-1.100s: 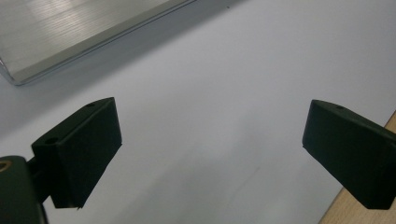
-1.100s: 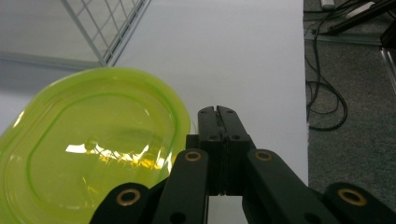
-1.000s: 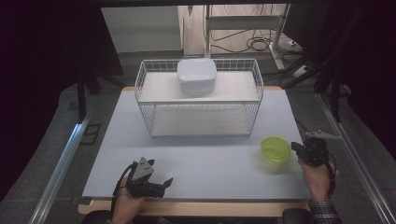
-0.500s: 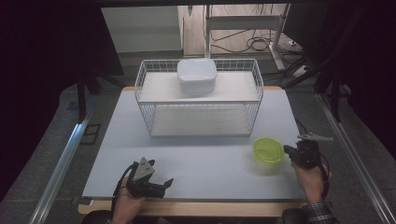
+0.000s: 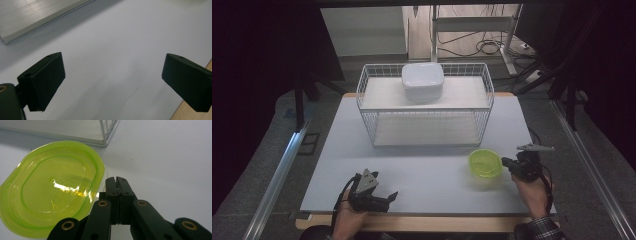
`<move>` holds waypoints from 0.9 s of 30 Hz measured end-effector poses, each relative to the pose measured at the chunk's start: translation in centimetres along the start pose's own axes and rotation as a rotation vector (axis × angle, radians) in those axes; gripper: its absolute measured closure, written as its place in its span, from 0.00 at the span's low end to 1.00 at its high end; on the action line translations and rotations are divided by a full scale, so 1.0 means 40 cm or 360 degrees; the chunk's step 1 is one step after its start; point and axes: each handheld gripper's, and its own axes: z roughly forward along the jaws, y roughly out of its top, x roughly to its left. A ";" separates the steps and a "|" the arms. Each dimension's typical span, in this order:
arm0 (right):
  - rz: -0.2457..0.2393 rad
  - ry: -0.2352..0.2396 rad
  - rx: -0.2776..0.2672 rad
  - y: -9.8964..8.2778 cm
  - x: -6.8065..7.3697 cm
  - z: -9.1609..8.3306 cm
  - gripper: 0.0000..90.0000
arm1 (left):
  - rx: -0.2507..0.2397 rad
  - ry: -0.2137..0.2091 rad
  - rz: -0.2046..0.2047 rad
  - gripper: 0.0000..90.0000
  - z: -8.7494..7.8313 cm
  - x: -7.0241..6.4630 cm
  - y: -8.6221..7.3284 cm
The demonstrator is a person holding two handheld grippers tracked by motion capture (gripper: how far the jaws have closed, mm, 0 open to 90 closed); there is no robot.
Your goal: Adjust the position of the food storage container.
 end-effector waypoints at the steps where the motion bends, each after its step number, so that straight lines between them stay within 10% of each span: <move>1: 0.0007 0.0011 0.0006 0.000 0.004 0.001 0.98 | 0.0003 0.0000 0.0002 0.05 0.000 0.000 0.000; 27: -0.0033 0.0277 0.0051 0.017 0.101 0.080 0.97 | 0.0041 -0.0002 0.0013 0.05 0.010 -0.002 -0.002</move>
